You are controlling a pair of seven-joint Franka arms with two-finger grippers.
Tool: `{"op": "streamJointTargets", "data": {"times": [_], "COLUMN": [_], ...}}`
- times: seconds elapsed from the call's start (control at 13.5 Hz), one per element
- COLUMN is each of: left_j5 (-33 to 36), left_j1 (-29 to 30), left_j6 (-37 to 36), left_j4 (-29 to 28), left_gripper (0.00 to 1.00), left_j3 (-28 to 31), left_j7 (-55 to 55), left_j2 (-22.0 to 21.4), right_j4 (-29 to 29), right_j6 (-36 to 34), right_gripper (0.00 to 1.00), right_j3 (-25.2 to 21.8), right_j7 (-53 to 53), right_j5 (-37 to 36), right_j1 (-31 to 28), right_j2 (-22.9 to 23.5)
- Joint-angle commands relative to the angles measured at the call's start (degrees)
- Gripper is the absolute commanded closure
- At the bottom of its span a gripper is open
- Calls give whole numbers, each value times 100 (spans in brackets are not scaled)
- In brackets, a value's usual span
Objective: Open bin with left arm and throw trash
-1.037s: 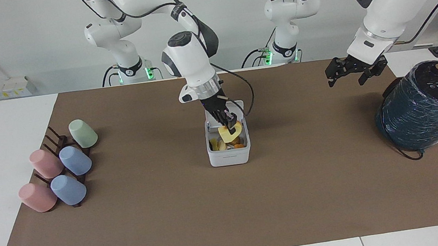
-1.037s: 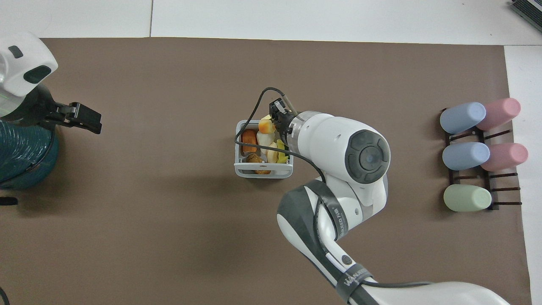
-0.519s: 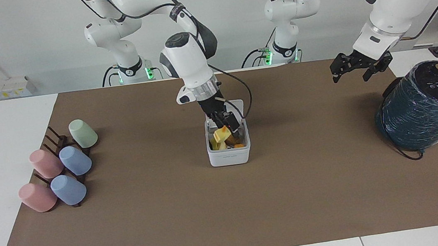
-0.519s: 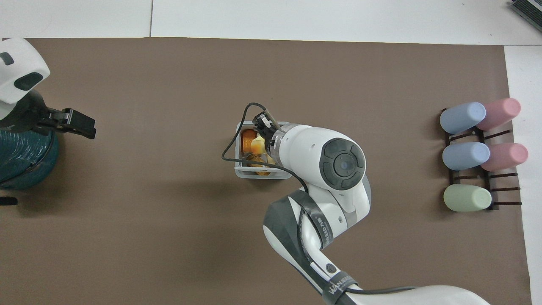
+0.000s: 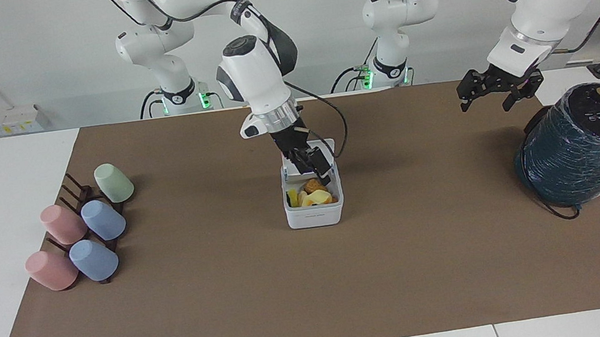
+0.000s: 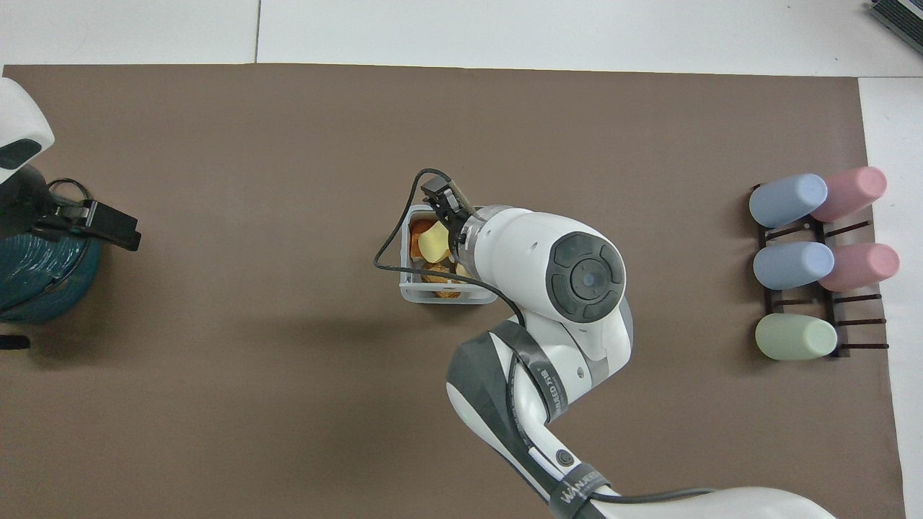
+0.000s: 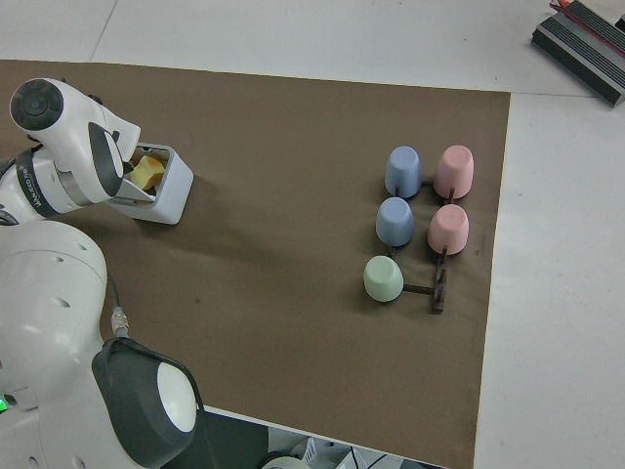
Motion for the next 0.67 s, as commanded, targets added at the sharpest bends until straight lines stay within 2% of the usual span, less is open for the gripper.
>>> {"op": "streamJointTargets", "data": {"times": [0.0, 0.15, 0.3, 0.44, 0.59], "left_j5": [-52, -53, -53, -53, -53], "left_j1": [-33, -42, -42, -42, -24], "left_j6": [587, 606, 589, 579, 624], "left_j4": [-424, -469, -460, -434, -434], "left_gripper": [0, 0, 0, 0, 0], "left_j3": [13, 4, -13, -5, -13], "left_j7": [73, 64, 47, 20, 20], "left_j2": [-217, -234, -234, -226, -226], "right_j4": [-399, -804, -858, -850, -771], "right_j6": [-809, -1591, -2556, -3359, -3589], "right_gripper": [0, 0, 0, 0, 0], "right_j3": [41, 41, 41, 32, -2], "right_j7": [-751, -1742, -2770, -3869, -5029], "right_j5": [-64, -64, -73, -90, -221], "right_j1": [-398, -810, -1258, -1716, -2111], "right_j2": [-743, -1367, -1764, -1976, -2029]}}
